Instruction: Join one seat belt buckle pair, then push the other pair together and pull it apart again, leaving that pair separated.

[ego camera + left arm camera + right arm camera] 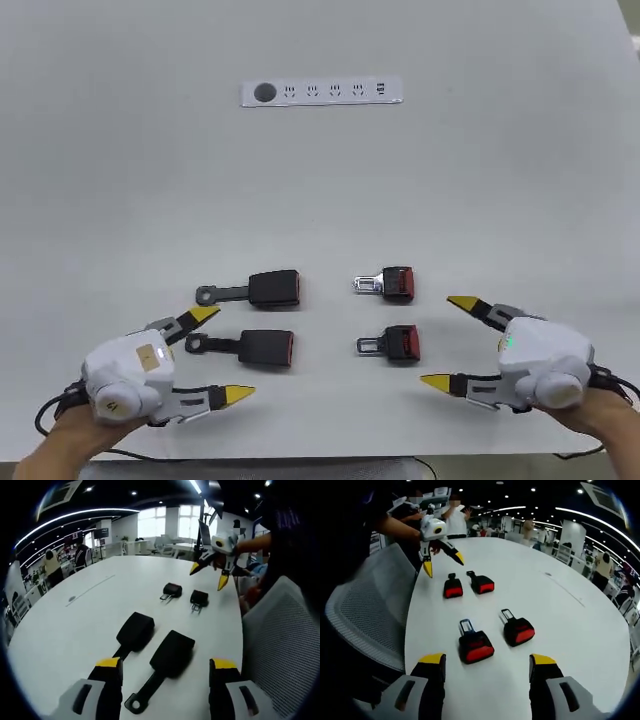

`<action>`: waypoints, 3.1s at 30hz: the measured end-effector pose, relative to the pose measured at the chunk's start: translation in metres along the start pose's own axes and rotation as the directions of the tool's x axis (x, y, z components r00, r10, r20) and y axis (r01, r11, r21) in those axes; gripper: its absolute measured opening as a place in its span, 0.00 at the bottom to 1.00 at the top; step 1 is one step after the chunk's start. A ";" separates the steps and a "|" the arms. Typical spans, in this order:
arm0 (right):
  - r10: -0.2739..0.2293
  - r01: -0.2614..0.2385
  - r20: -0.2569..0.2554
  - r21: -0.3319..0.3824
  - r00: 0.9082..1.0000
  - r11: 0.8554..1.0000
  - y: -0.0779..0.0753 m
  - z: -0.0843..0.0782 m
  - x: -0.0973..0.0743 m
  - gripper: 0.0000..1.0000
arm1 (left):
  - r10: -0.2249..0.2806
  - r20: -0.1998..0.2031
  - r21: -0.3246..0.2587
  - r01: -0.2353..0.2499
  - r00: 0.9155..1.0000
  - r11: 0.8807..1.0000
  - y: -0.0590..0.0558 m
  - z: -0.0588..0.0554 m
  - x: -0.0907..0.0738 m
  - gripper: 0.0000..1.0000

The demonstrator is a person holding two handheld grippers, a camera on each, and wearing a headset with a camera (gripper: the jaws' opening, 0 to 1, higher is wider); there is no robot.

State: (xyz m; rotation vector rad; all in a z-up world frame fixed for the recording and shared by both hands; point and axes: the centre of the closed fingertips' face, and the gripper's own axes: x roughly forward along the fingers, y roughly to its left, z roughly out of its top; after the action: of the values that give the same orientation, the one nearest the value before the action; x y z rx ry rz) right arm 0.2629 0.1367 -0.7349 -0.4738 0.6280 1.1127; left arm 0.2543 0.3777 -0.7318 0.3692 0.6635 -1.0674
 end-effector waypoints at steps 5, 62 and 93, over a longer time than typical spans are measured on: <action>0.045 -0.045 -0.023 -0.029 0.999 0.999 0.005 -0.001 0.007 0.61 | -0.048 -0.065 0.059 0.051 0.997 0.997 -0.004 -0.007 0.010 0.60; 0.195 -0.214 -0.123 -0.164 0.973 0.963 0.017 -0.004 0.037 0.29 | -0.225 -0.274 0.192 0.282 0.935 0.940 -0.003 -0.019 0.033 0.31; 0.226 -0.242 -0.099 -0.193 0.969 0.951 0.034 0.030 0.069 0.29 | -0.239 -0.304 0.169 0.299 0.922 0.939 -0.001 -0.024 0.034 0.30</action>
State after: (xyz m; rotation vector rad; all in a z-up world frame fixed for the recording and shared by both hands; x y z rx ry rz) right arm 0.2597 0.2152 -0.7610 -0.6320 0.6520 1.3986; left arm 0.2564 0.3678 -0.7727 0.6361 0.8727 -1.3717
